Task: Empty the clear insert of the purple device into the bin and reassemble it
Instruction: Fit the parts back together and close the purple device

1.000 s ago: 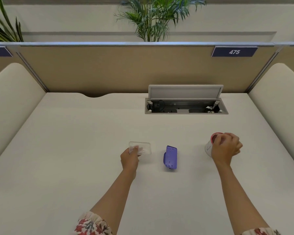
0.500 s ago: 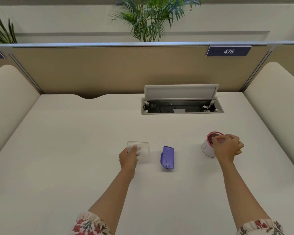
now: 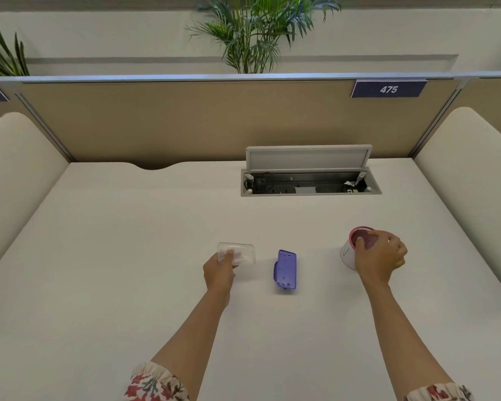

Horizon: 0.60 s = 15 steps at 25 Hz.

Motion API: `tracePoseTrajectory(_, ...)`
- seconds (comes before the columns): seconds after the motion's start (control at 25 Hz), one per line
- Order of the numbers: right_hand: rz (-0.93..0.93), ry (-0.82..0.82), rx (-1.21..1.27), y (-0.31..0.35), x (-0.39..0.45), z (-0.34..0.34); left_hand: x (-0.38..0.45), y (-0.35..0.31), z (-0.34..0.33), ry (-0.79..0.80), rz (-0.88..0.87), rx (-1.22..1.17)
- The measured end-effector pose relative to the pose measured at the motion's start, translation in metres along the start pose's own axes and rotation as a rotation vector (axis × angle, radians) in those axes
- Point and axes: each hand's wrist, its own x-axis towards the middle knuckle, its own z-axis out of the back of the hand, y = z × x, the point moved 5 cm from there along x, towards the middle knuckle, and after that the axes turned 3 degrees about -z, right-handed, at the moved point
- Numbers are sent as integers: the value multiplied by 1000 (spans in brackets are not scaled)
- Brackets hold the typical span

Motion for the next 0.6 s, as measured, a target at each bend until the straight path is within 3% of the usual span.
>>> tracePoseTrajectory(0.12,249,-51,60,30,-30,-3,-1,2,-1,25,2,-25)
tracePoseTrajectory(0.2,382,88,118,48,-56,-20,-3,5,0,32,24,-64)
tracePoseTrajectory(0.36,174,586,36,54,-113,-74,-5,14,1,13,155,-263)
tracePoseTrajectory(0.44,121,655,-82,53,-133,-89,-6,14,1,-3,196,-346)
tracePoseTrajectory(0.6,105,635,-194,55,-146,-97,-8,11,4,17,219,-455)
